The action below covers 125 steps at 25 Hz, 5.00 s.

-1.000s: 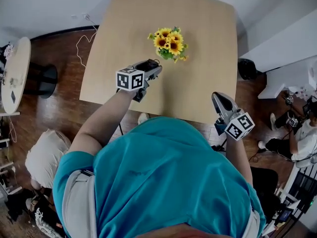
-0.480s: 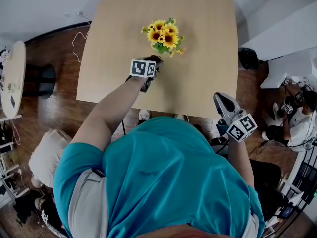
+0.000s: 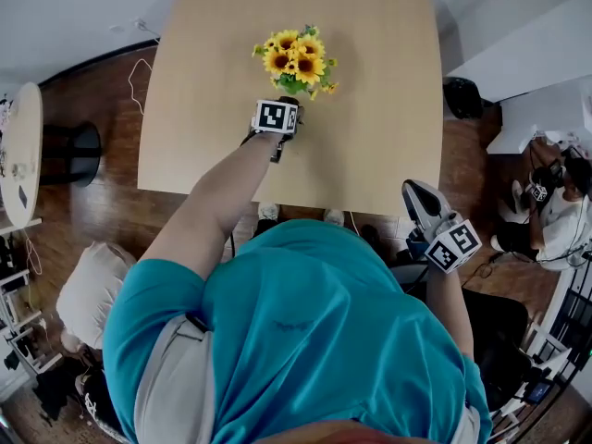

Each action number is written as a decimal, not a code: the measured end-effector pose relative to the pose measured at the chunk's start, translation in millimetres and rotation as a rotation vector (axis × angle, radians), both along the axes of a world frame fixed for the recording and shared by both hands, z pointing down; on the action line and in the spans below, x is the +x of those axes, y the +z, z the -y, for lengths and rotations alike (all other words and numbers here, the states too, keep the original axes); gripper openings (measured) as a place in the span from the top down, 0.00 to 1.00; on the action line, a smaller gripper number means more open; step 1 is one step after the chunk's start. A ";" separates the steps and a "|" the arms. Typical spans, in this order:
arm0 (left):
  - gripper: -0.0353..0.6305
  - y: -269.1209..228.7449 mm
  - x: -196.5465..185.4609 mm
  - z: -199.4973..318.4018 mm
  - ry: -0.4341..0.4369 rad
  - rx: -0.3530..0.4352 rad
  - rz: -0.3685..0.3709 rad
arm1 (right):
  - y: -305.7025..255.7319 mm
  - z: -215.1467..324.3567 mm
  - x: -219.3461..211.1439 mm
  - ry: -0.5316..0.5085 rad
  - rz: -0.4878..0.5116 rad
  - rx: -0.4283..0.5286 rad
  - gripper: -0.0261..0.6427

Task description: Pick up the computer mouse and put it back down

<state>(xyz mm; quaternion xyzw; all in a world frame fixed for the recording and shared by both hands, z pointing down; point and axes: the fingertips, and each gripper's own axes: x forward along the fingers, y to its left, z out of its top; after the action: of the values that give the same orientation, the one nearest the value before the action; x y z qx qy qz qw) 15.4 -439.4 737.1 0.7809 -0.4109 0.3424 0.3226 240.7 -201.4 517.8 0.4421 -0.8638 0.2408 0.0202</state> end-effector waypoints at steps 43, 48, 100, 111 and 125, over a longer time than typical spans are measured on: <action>0.27 -45.6 -15.6 -38.7 0.052 0.109 -0.312 | -13.1 1.5 -8.6 -0.039 0.035 0.052 0.96; 0.72 -112.5 -44.4 -100.9 0.047 0.222 -0.432 | -21.5 -2.1 7.1 -0.085 0.052 0.083 0.96; 0.94 -307.7 -102.6 -612.2 0.264 0.548 -0.692 | -35.5 -418.2 -102.3 -0.150 0.070 0.161 0.96; 0.94 -308.6 -224.6 -657.3 0.262 0.577 -0.704 | -51.9 -454.8 -214.3 -0.112 0.068 0.165 0.96; 0.94 -304.7 -254.2 -676.7 0.263 0.612 -0.665 | -68.5 -477.1 -248.9 -0.093 0.055 0.188 0.96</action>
<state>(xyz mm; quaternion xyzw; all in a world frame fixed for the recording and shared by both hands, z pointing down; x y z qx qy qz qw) -238.8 237.3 432.5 0.9529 -0.2647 -0.0253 0.1457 -8.2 275.7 449.3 0.3946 -0.9025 0.1693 -0.0339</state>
